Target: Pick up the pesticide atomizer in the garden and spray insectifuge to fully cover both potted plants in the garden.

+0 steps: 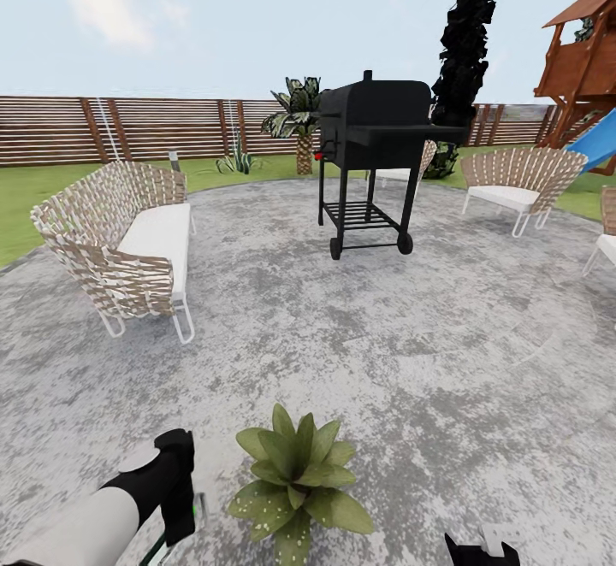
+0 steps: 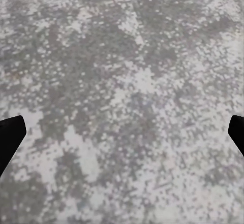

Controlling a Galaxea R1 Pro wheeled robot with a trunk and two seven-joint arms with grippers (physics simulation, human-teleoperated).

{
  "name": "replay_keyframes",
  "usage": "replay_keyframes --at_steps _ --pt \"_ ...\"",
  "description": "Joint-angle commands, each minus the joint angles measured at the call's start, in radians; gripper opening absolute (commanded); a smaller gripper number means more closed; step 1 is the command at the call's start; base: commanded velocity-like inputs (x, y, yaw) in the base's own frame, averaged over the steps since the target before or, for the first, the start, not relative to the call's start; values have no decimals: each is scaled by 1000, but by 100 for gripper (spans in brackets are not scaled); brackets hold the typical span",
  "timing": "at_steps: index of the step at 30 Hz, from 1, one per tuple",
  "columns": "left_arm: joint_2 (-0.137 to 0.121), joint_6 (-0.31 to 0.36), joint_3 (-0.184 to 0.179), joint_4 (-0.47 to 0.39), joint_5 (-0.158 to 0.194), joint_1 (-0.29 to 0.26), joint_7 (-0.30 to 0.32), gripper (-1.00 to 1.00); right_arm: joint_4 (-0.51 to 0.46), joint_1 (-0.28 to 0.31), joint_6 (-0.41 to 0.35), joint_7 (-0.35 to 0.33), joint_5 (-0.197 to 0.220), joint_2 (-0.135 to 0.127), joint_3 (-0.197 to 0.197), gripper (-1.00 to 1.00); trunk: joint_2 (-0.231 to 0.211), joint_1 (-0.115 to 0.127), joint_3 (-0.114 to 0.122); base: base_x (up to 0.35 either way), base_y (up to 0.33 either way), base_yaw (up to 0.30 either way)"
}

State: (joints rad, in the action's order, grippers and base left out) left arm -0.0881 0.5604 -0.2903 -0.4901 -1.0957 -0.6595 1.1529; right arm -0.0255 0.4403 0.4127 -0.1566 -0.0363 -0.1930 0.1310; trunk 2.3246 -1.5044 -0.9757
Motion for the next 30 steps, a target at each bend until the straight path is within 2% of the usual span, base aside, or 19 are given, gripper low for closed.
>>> replay_keyframes --at_steps 1,7,12,18,23,30 --pt "-1 9 -3 -1 2 0 4 -100 1 1 3 -6 -4 0 9 100 0 0 -1 0 0 0" --pt "-1 14 7 -8 3 0 4 -100 1 0 3 -6 -4 0 9 100 0 0 -1 0 0 0" --pt "-1 84 5 -14 3 0 0 -100 1 0 3 -7 -4 0 9 100 0 0 -1 0 -81 0" --pt "-1 88 6 -13 3 0 -1 -100 1 1 3 -7 -4 1 9 100 0 0 -1 0 -232 146" --pt "-1 89 6 -14 3 0 -1 -100 1 1 3 -7 -4 1 9 100 0 0 -1 0 -30 237" --pt "-2 90 4 -15 3 -1 -1 -100 1 1 3 -6 -4 1 9 100 0 0 -1 -43 -37 30"
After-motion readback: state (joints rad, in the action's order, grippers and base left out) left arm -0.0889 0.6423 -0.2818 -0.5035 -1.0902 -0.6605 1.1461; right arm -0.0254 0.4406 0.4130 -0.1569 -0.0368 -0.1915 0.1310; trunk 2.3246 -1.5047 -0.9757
